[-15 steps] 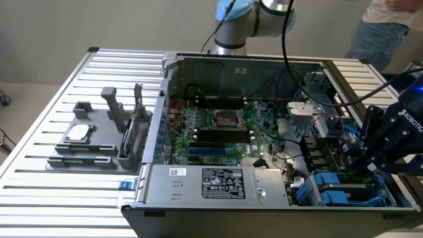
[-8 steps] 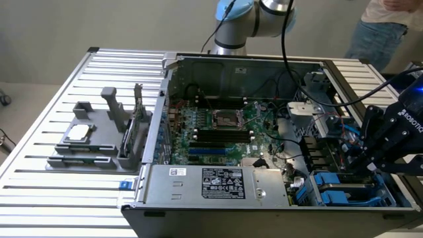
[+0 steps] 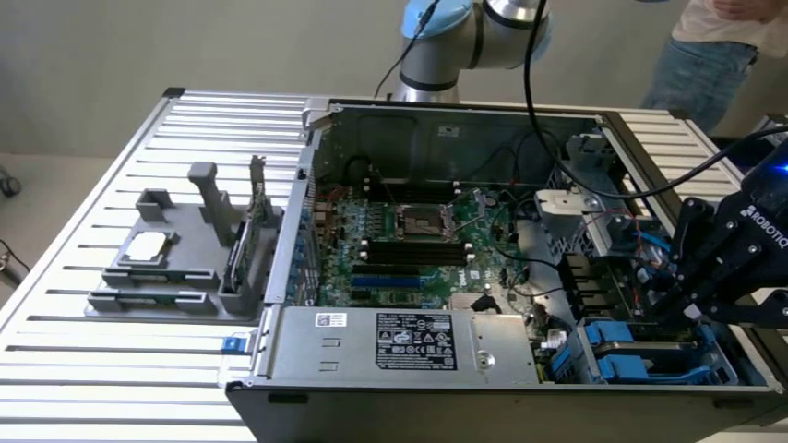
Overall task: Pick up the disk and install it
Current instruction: 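Insert the first disk wire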
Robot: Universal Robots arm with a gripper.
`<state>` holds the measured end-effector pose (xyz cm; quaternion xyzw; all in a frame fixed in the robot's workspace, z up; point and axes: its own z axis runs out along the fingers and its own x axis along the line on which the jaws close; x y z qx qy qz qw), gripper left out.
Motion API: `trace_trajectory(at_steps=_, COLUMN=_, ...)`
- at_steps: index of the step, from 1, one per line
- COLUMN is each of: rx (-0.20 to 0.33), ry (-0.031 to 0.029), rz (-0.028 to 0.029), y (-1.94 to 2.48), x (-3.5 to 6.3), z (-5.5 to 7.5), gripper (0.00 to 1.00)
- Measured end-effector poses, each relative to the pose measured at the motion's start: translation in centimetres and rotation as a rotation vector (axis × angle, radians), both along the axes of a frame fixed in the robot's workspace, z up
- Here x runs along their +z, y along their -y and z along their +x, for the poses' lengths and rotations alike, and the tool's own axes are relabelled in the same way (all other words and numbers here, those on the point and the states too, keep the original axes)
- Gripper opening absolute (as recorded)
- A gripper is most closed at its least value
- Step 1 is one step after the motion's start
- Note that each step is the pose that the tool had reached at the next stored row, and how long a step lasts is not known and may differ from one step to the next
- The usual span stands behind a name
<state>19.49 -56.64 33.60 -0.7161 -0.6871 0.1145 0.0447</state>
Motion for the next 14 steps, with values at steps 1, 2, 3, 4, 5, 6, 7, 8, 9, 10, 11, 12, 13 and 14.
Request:
trace_trajectory(at_steps=1, rx=0.0, ry=0.0004, rz=0.0, y=0.0, x=0.0, z=0.0, gripper=0.16)
trace_trajectory(at_steps=2, rx=0.0, ry=0.0007, rz=-0.0001, y=0.0, x=0.01, z=0.0, gripper=0.16)
trace_trajectory(at_steps=3, rx=0.0, ry=0.0009, rz=-0.0001, y=0.0, x=0.01, z=0.0, gripper=0.16)
trace_trajectory(at_steps=4, rx=0.0, ry=0.0011, rz=-0.0001, y=0.01, x=0.01, z=0.0, gripper=0.16)
trace_trajectory(at_steps=5, rx=0.001, ry=0.0012, rz=-0.0001, y=0.03, x=0.01, z=0.0, gripper=0.16)
trace_trajectory(at_steps=6, rx=0.001, ry=0.0014, rz=-0.0001, y=0.07, x=0.01, z=0.0, gripper=0.16)
trace_trajectory(at_steps=7, rx=0.002, ry=0.0016, rz=-0.0001, y=0.12, x=0.0, z=0.0, gripper=0.16)
trace_trajectory(at_steps=8, rx=0.002, ry=0.0019, rz=0.0, y=0.16, x=0.0, z=0.0, gripper=0.16)
trace_trajectory(at_steps=9, rx=0.003, ry=0.0024, rz=0.0, y=0.21, x=0.0, z=-0.02, gripper=0.16)
trace_trajectory(at_steps=10, rx=0.005, ry=0.0032, rz=-0.0001, y=0.23, x=0.01, z=-0.06, gripper=0.16)
trace_trajectory(at_steps=11, rx=0.006, ry=0.0043, rz=0.0001, y=0.24, x=0.0, z=-0.1, gripper=0.16)
trace_trajectory(at_steps=12, rx=0.008, ry=0.0054, rz=0.0001, y=0.24, x=0.0, z=-0.13, gripper=0.16)
trace_trajectory(at_steps=13, rx=0.01, ry=0.0064, rz=-0.0001, y=0.25, x=0.0, z=-0.18, gripper=0.16)
trace_trajectory(at_steps=14, rx=0.011, ry=0.0074, rz=-0.0001, y=0.25, x=0.01, z=-0.2, gripper=0.16)
